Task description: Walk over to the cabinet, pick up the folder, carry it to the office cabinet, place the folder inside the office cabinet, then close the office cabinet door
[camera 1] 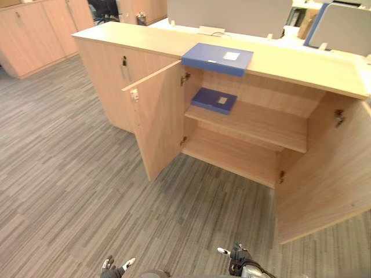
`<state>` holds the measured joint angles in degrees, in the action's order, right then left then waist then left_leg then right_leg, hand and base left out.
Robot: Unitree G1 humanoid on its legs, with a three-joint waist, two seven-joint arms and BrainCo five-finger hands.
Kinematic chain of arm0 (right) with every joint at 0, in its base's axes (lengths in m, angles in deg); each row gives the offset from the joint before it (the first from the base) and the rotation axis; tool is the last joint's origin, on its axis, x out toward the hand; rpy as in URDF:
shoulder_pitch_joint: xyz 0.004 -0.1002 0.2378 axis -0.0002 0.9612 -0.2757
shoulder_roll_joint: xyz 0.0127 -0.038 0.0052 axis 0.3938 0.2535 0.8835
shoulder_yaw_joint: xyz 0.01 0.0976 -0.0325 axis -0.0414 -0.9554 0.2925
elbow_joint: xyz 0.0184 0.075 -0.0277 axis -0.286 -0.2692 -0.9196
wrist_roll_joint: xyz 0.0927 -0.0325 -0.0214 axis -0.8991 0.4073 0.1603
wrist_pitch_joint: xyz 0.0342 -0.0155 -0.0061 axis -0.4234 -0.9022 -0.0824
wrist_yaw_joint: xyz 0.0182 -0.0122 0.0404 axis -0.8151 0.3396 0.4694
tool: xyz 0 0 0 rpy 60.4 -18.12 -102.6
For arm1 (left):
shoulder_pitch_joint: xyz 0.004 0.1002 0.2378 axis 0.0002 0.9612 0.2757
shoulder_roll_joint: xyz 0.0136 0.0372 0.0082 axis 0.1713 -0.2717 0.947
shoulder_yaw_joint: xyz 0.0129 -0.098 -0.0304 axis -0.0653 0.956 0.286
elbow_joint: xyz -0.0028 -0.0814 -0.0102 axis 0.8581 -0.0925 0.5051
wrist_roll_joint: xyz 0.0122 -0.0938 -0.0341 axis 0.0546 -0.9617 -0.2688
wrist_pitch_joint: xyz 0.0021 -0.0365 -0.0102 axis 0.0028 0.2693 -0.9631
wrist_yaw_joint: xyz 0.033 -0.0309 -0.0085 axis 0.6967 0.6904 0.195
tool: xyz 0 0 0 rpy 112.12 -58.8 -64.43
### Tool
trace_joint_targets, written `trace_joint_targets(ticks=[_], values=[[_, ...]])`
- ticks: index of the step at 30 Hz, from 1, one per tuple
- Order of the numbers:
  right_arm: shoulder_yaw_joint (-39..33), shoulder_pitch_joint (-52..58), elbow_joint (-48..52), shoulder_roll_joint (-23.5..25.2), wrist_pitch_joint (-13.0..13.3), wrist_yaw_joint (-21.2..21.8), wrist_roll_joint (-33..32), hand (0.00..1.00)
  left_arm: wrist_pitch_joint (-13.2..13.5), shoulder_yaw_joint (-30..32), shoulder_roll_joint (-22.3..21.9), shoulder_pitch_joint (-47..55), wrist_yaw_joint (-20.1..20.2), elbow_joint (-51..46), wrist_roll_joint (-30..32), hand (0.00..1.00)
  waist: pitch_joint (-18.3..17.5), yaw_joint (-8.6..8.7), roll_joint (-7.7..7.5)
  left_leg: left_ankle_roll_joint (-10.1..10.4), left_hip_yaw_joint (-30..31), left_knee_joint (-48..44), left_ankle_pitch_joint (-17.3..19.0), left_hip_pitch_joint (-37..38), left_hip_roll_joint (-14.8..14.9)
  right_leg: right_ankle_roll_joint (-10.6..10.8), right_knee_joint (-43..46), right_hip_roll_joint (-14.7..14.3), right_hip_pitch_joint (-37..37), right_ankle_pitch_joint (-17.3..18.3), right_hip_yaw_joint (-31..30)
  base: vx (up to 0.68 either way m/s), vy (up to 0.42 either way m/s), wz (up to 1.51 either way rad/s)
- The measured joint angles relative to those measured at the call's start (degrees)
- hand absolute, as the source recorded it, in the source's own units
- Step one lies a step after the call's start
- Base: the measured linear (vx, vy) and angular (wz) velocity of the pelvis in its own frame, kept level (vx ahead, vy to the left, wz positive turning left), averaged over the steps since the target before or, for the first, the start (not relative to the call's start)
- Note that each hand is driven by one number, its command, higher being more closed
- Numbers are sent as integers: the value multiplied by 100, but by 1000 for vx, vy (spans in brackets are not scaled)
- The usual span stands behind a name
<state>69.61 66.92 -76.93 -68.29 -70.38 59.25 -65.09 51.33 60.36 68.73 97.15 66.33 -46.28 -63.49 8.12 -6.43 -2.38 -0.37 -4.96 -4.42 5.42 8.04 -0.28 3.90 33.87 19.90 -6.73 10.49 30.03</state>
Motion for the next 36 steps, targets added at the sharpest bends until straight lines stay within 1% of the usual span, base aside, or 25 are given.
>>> trace_joint_targets(ticks=[1, 2, 4, 7, 11, 14, 15, 16, 17, 18, 19, 20, 21, 22, 23, 24, 25, 26, 27, 28, 29, 30, 32, 35, 36], values=[[15, 11, -10, 38, 19, -1, -2, 0, 48, -1, 71, -17, 2, -38, -34, 0, 31, 13, -166, 47, 79, -51, 60, 43, -146, -415, -314, 40, -15, 67, 185, 11, -235, 21], [10, 1, -11, -46, 14, -4, -1, 0, 25, -8, -30, -57, -3, 37, -30, 0, -23, -6, -57, 68, 153, -94, 130, -13, -58, -303, -413, -58, 14, 148, 309, 28, -220, 22], [-19, -41, -15, -56, 25, -39, 1, 0, 39, -7, -166, -53, 3, -29, 0, 0, -25, 4, 82, 183, 285, -79, 124, -86, 74, -349, -548, -260, 7, 237, 470, 81, -165, 11], [-150, -26, -20, -12, 30, -87, 8, 0, 11, -23, -167, -82, 6, -49, 2, 0, -36, 28, 96, 333, 559, -79, 201, -103, 343, -364, -781, -570, 224, 385, 783, 120, -140, 28], [-366, 53, -16, 16, 38, -164, -63, 0, -45, -127, -164, -109, 7, -63, -354, 0, -144, 79, 166, 382, 929, -674, 655, -317, 621, -334, -1235, -990, 654, 429, 1139, 206, -72, 36], [-445, 79, -6, 47, 44, -209, -286, 0, -106, -225, -155, -73, 22, -299, -345, 0, -218, 83, 200, 546, 886, -2103, 1144, -877, 813, -324, -1483, -1274, 885, 437, 1202, 293, 49, -1], [-458, 85, -3, 47, 43, -209, -442, 0, -159, -317, -155, -21, 46, -503, -345, 0, -205, 84, 223, 597, 851, -3217, 1175, -1188, 884, -321, -1607, -1365, 1156, 424, 1191, 346, 92, -17], [-450, 97, 14, 37, 44, -208, -459, 0, -165, -358, -155, 13, 73, -586, -344, 0, -181, 91, 269, 682, 847, -3693, 1123, -1307, 914, -316, -1668, -1414, 1295, 421, 1184, 338, 98, -25], [-425, 143, 104, 26, 43, -209, -469, 0, -180, -462, -154, 56, 104, -737, -344, 0, -165, 99, 341, 885, 813, -4650, 814, -1578, 996, -306, -1819, -1512, 1568, 417, 1121, 224, 79, -37], [-293, 175, 122, 33, 42, -215, -484, 0, -185, -506, -148, 93, 132, -859, -345, 0, -139, 66, 329, 851, 663, -5541, 339, -1937, 1086, -273, -1994, -1539, 1817, 397, 968, 316, 122, -57], [-229, 174, 121, 24, 38, -218, -490, 0, -190, -523, -149, 160, 137, -953, -344, 0, -142, 31, 316, 642, 511, -5922, 556, -2150, 1123, -266, -2089, -1522, 1916, 393, 794, 273, 131, -64], [-229, 152, 122, 25, 38, -220, -488, 0, -194, -536, -150, 188, 147, -1000, -342, 0, -135, 20, 313, 533, 408, -6032, 740, -2289, 1119, -252, -2152, -1484, 1995, 385, 677, 340, 215, -85], [-237, 111, 119, 22, 39, -220, -487, 0, -200, -529, -149, 218, 189, -1053, -363, 0, -138, -37, 273, 335, 247, -5958, 1037, -2560, 1084, -158, -2233, -1364, 2011, 331, 416, 321, 290, -109], [-235, 86, 101, 9, 38, -221, -485, 0, -202, -480, -154, 237, 200, -1115, -341, 0, -100, -106, 268, 244, 232, -5563, 1261, -2814, 1005, -36, -2305, -1211, 2006, 261, 172, 316, 326, -112], [-231, 75, 96, 3, 38, -221, -482, 0, -202, -453, -157, 244, 203, -1121, -336, 0, -56, -130, 265, 238, 276, -5255, 1322, -2902, 961, 21, -2313, -1129, 2016, 242, 58, 320, 380, -98], [-230, 79, 94, -2, 35, -221, -464, 0, -207, -405, -164, 258, 203, -1120, -332, 0, 11, -149, 267, 226, 378, -4614, 1330, -2940, 901, 136, -2284, -975, 2042, 238, -98, 363, 428, -87], [-170, 125, 96, -51, 30, -223, -438, 0, -207, -370, -216, 343, 199, -1128, -337, 0, -17, -184, 393, 236, 679, -3217, 877, -2775, 874, 420, -2154, -827, 2062, 304, -252, 446, 510, -79], [-66, 177, 82, -4, 4, -225, -438, 0, -231, -206, -182, 291, 188, -1044, -339, 0, 64, -198, 171, 492, 551, -3145, 725, -2576, 584, 654, -2151, -550, 2130, 395, -403, 380, 391, -43], [-24, 201, 82, 28, 0, -204, -437, 0, -217, -150, -194, 247, 176, -1053, -350, 0, 46, -195, 86, 445, 533, -3075, 705, -2544, 486, 601, -2219, -527, 2135, 359, -392, 329, 287, -7], [-26, 179, 80, 49, -6, -204, -436, 0, -191, -172, -183, 214, 184, -1049, -354, 0, 17, -226, 25, 409, 596, -3080, 713, -2510, 382, 460, -2372, -604, 2069, 123, -377, 255, 185, -3], [-37, 129, 108, 53, 2, -195, -433, 0, -196, -118, -183, 218, 174, -1004, -355, 0, 0, -252, 14, 385, 649, -3065, 726, -2452, 225, 433, -2462, -576, 2046, -54, -284, 233, 169, -14], [-50, 95, 119, 46, 13, -195, -433, 0, -197, -88, -183, 218, 172, -947, -356, 0, -13, -252, 21, 333, 609, -3042, 755, -2391, 182, 483, -2503, -521, 2093, -181, -306, 225, 177, -27], [-68, 42, 203, 66, 38, -179, -433, 0, -198, 85, -183, 207, 114, -674, -371, 0, -105, -254, -25, 185, 329, -2671, 722, -2106, 16, 477, -2628, -269, 2105, -507, -412, 239, 204, -38], [-90, 50, 247, 60, 32, -151, -420, 0, -203, 173, -185, 225, 62, -436, -406, 0, -151, -318, -9, 22, -13, -2088, 624, -1691, -160, 531, -2428, 71, 1941, -637, -592, 158, 172, -59], [-141, 88, 227, 41, 26, -139, -410, 0, -209, 173, -186, 238, 52, -384, -423, 0, -184, -320, 24, -14, -89, -1789, 602, -1448, -260, 533, -2087, 253, 1761, -639, -713, 120, 155, -51]])
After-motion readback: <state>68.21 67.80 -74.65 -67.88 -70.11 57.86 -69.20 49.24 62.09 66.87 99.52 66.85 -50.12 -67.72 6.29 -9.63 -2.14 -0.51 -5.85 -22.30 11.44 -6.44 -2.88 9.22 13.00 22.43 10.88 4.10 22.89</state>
